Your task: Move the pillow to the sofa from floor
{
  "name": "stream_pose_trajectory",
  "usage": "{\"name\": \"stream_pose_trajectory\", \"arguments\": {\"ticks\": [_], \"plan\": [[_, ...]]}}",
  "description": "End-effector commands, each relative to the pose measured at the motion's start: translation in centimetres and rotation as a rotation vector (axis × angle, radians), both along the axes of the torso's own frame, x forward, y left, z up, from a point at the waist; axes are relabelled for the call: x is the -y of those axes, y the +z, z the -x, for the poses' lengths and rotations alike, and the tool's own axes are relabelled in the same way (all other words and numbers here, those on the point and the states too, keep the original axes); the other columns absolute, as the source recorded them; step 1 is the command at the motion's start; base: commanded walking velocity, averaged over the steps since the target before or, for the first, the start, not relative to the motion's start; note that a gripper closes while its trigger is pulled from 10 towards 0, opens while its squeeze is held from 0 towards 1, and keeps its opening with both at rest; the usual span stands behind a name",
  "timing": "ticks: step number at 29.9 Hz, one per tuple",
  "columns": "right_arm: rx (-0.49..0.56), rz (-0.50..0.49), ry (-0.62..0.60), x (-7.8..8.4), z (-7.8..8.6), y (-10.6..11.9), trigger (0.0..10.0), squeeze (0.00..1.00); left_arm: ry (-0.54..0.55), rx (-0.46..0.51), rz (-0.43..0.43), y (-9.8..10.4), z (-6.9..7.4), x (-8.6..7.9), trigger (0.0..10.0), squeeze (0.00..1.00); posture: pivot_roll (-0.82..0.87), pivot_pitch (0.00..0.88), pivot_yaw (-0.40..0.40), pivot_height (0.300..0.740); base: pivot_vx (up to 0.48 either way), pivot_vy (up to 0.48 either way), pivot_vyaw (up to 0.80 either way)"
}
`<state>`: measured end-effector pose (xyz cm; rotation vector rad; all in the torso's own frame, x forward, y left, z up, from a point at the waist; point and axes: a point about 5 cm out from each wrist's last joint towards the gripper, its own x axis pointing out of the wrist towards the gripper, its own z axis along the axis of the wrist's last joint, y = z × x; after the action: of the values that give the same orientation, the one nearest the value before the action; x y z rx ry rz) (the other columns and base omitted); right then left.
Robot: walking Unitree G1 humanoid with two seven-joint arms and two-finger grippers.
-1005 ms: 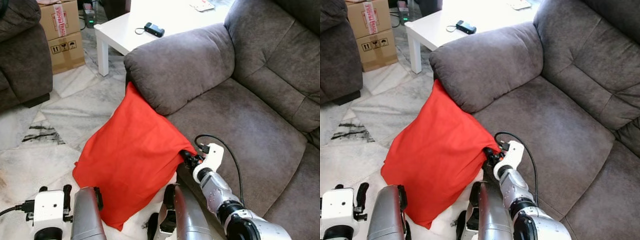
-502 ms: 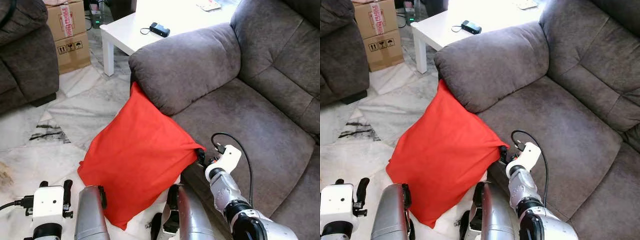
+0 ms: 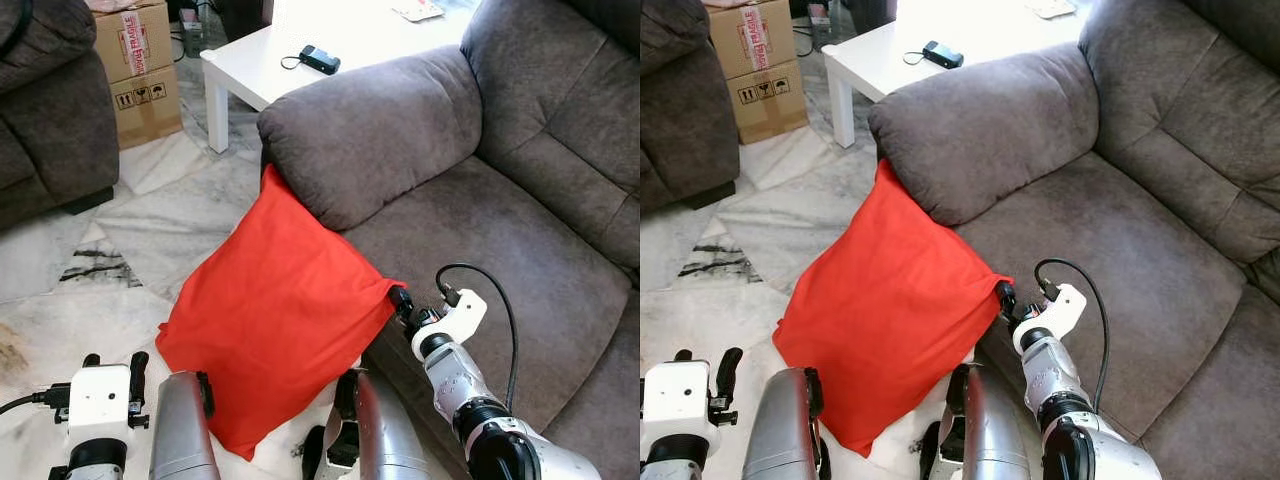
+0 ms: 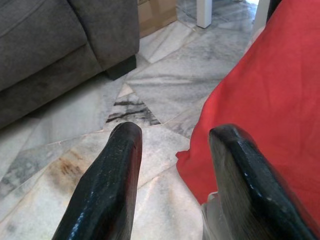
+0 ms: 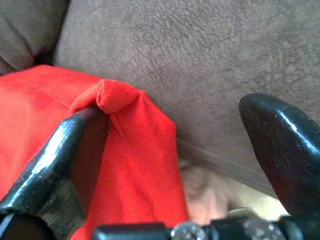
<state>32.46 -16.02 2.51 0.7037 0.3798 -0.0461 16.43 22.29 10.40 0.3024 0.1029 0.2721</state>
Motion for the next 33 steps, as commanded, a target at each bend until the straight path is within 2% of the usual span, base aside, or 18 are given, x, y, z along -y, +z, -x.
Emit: {"name": "stream_pose_trajectory", "arguments": {"ticks": [1,3,4,6,8,11,15,17,18,19,21,22,24,26,29,33], "plan": [[-0.070,0.179,-0.016,2.5,0.9,-0.8,10.0,0.00,-0.021,-0.041,0.025,-0.6,0.3,0.5,10.0,0.00,0.29,0.215,-0.226,0.572,0.000,0.000,0.00],[-0.094,0.326,0.021,3.5,1.4,-1.2,10.0,0.00,-0.027,-0.043,0.030,-0.7,0.2,0.6,10.0,0.00,0.27,0.210,-0.225,0.572,0.000,0.000,0.00],[-0.094,0.326,0.021,3.5,1.4,-1.2,10.0,0.00,-0.027,-0.043,0.030,-0.7,0.2,0.6,10.0,0.00,0.27,0.210,-0.225,0.572,0.000,0.000,0.00],[-0.104,0.444,0.107,4.2,2.0,-1.6,10.0,0.00,-0.037,-0.047,0.036,-0.9,0.0,0.8,10.0,0.00,0.27,0.210,-0.226,0.572,0.000,0.000,0.00],[-0.121,0.462,0.126,4.5,2.3,-1.8,10.0,0.00,-0.040,-0.047,0.038,-1.0,0.0,0.9,10.0,0.00,0.27,0.208,-0.225,0.572,0.000,0.000,0.00],[-0.108,0.338,0.053,5.3,2.3,-1.7,10.0,0.00,-0.047,-0.048,0.041,-1.0,-0.1,0.9,10.0,0.00,0.27,0.206,-0.225,0.572,0.000,0.000,0.00],[-0.078,0.248,0.009,5.6,2.0,-1.2,10.0,0.00,-0.051,-0.047,0.042,-0.9,-0.2,1.0,10.0,0.00,0.27,0.206,-0.223,0.572,0.000,0.000,0.00],[-0.037,0.170,-0.007,5.7,1.6,-0.6,10.0,0.00,-0.055,-0.047,0.044,-1.0,-0.2,1.0,10.0,0.00,0.27,0.205,-0.223,0.572,0.000,0.000,0.00],[-0.001,0.103,-0.040,5.9,1.2,0.0,10.0,0.00,-0.059,-0.046,0.047,-0.9,-0.2,1.2,10.0,0.00,0.27,0.204,-0.223,0.572,0.000,0.000,0.00],[0.007,0.083,-0.053,6.0,1.1,0.1,10.0,0.00,-0.060,-0.045,0.048,-0.9,-0.2,1.2,10.0,0.00,0.27,0.204,-0.223,0.572,0.000,0.000,0.00],[0.052,-0.046,-0.092,6.1,0.6,0.7,10.0,0.00,-0.064,-0.045,0.051,-1.0,-0.2,1.2,10.0,0.00,0.27,0.204,-0.223,0.572,0.000,0.000,0.00],[0.083,-0.109,-0.075,5.7,0.4,1.0,10.0,0.00,-0.066,-0.044,0.053,-1.0,-0.3,1.2,10.0,0.00,0.27,0.202,-0.223,0.572,0.000,0.000,0.00],[0.105,-0.145,-0.039,5.0,0.3,1.1,10.0,0.00,-0.067,-0.044,0.055,-1.0,-0.3,1.2,10.0,0.00,0.26,0.201,-0.223,0.572,0.000,0.000,0.00],[0.116,-0.157,0.011,4.3,0.4,1.0,10.0,0.00,-0.069,-0.044,0.056,-1.0,-0.3,1.3,10.0,0.00,0.27,0.198,-0.224,0.572,0.000,0.000,0.00],[0.133,-0.200,0.119,2.3,0.8,0.5,10.0,0.00,-0.072,-0.044,0.058,-1.0,-0.3,1.4,10.0,0.00,0.27,0.197,-0.226,0.572,0.000,0.000,0.00],[0.097,-0.202,0.163,0.9,1.6,-0.6,10.0,0.00,-0.071,-0.044,0.060,-1.1,-0.1,1.4,10.0,0.00,0.27,0.199,-0.229,0.572,0.000,0.000,0.00]]}}
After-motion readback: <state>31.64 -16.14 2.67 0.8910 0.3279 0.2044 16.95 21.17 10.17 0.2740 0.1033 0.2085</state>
